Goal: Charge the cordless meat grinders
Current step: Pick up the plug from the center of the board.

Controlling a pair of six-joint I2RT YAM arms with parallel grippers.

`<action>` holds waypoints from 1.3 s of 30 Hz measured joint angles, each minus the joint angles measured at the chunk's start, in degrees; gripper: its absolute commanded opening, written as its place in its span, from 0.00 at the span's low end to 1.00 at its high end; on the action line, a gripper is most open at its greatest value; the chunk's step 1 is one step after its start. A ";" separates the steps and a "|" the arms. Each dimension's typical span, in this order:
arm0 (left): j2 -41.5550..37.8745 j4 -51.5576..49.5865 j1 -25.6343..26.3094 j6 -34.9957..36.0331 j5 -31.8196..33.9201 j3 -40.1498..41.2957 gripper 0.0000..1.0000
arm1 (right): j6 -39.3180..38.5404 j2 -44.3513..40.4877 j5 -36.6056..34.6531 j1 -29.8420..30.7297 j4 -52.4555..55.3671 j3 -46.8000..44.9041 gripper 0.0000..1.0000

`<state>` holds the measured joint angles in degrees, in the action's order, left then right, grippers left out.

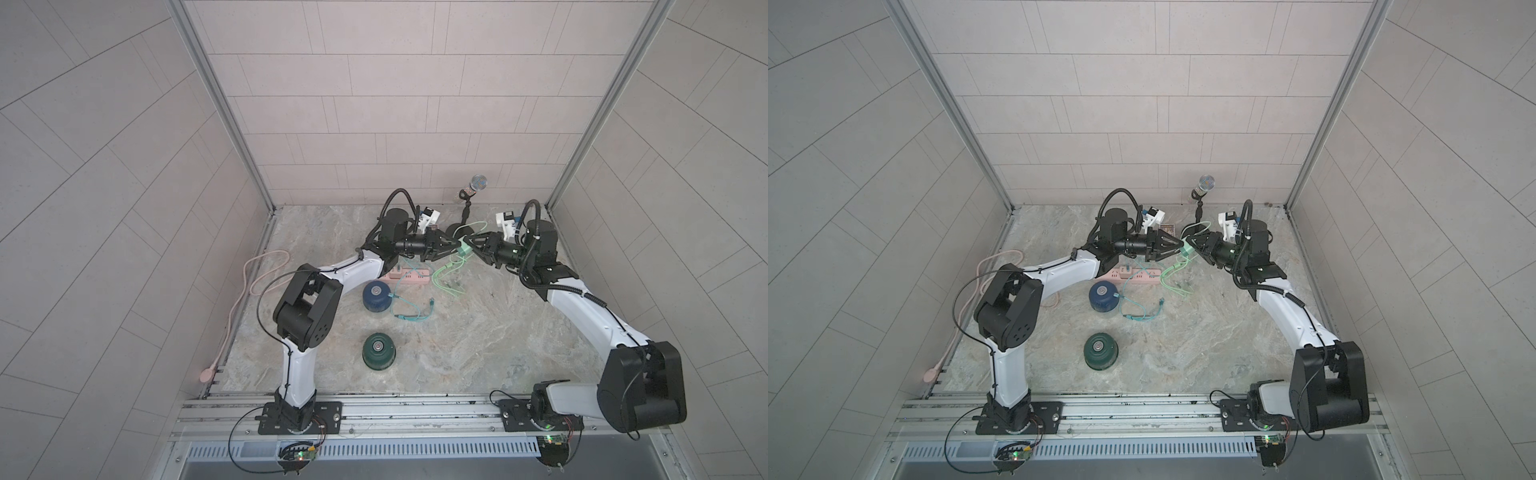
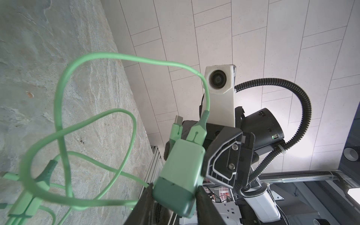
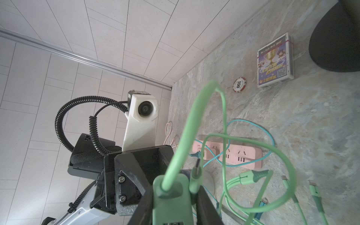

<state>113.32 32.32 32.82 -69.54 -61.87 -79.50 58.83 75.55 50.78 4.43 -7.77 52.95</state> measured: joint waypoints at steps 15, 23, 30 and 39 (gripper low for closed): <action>0.50 1.31 -0.68 -2.51 -2.34 0.00 0.29 | 1.49 1.07 2.10 -0.44 -2.32 -0.17 0.17; 0.13 -5.05 -0.39 3.43 -1.81 -0.11 0.49 | 6.45 3.28 5.18 0.17 -8.00 -2.75 0.14; 0.11 -3.56 -0.26 1.77 -2.25 -0.11 0.33 | 8.70 3.96 6.12 0.13 -10.84 -3.58 0.15; 0.13 -0.68 -0.55 -1.55 -3.69 -0.09 0.23 | 0.37 2.71 6.47 -0.24 -1.03 0.20 0.48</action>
<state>113.45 31.64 32.27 -71.09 -65.56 -79.59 59.20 78.26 57.25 4.19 -8.80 53.15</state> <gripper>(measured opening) 0.327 0.420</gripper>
